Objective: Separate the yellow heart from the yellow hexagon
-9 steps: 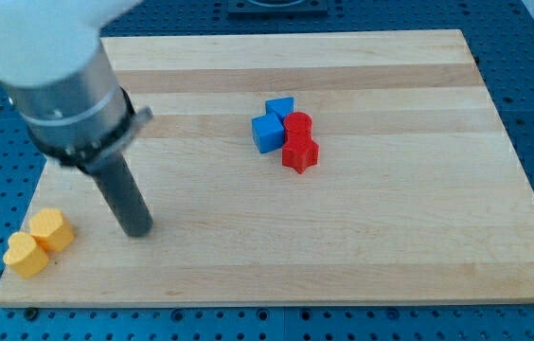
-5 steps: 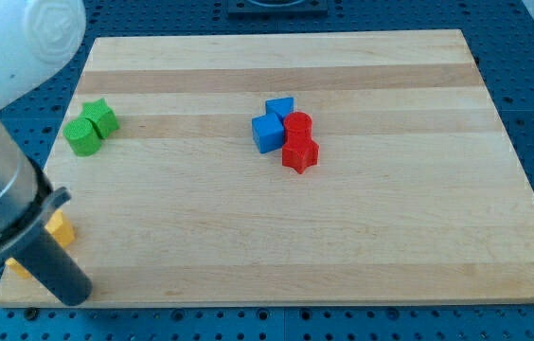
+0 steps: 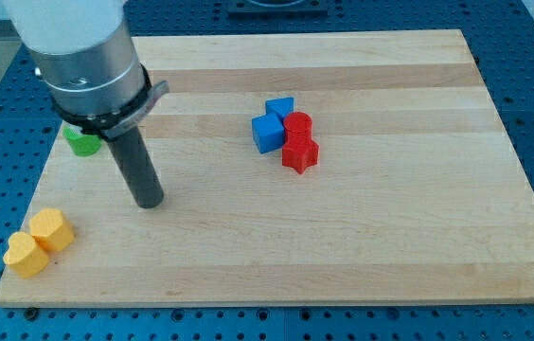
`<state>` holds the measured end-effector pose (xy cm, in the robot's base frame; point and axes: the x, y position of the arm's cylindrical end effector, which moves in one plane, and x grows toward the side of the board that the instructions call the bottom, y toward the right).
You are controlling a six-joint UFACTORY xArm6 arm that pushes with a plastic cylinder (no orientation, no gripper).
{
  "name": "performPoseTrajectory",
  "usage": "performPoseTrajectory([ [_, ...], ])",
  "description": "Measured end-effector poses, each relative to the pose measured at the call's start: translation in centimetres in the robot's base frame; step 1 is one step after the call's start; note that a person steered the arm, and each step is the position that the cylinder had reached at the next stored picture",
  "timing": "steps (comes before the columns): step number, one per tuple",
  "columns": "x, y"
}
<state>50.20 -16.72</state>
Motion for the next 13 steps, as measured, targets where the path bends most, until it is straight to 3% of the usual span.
performPoseTrajectory([
  [2,-0.5,-11.9],
  [3,-0.7,-13.8],
  [5,0.0,-13.8],
  [7,9.2,-13.7],
  [8,11.3,-13.7],
  [10,7.9,-13.7],
  [13,7.6,-9.6],
])
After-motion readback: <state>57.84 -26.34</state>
